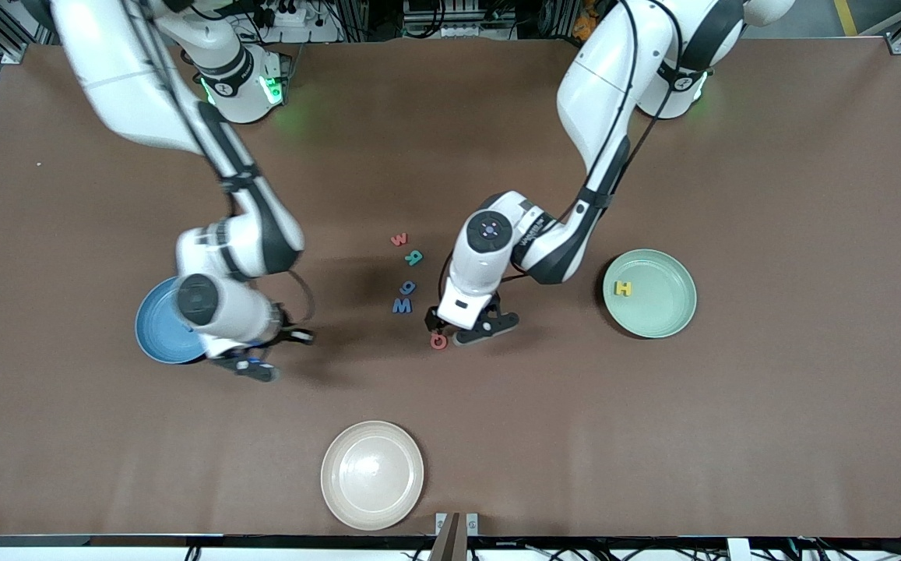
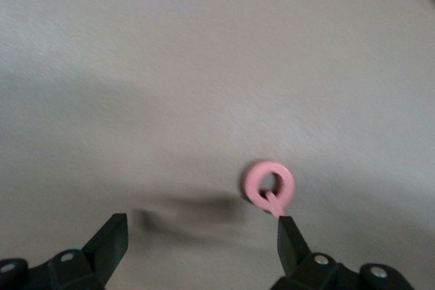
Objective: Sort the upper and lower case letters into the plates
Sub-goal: 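Drop the u on the blue plate while the left gripper reaches the pink Q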
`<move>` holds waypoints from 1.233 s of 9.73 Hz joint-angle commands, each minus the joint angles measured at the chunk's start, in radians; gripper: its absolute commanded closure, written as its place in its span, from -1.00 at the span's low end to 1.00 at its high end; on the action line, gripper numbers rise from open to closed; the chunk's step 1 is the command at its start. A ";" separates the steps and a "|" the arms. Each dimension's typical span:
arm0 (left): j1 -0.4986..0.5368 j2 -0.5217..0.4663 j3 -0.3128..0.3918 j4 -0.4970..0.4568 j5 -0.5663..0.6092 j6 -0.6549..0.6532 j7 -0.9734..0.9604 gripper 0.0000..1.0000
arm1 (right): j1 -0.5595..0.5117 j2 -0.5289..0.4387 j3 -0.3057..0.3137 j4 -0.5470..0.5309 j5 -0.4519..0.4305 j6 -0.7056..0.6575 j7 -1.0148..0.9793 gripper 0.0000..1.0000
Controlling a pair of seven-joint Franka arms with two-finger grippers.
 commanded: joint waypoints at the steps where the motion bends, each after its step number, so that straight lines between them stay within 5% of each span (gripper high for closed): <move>1: -0.062 0.016 0.040 0.033 0.034 0.005 0.012 -0.94 | -0.091 -0.095 0.015 -0.113 -0.108 -0.028 -0.134 1.00; 6: -0.071 0.058 0.056 0.039 0.199 0.070 0.115 -0.94 | -0.306 -0.161 0.015 -0.223 -0.128 -0.021 -0.510 1.00; 7: -0.071 0.064 0.056 0.039 0.228 0.092 0.119 -0.94 | -0.329 -0.158 0.015 -0.221 -0.130 -0.021 -0.551 0.43; 8: -0.071 0.064 0.059 0.042 0.248 0.103 0.121 -0.95 | -0.337 -0.157 0.015 -0.217 -0.130 -0.019 -0.572 -0.99; 12: -0.070 0.070 0.076 0.042 0.264 0.110 0.170 -0.97 | -0.326 -0.146 0.021 -0.201 -0.120 -0.021 -0.558 -1.00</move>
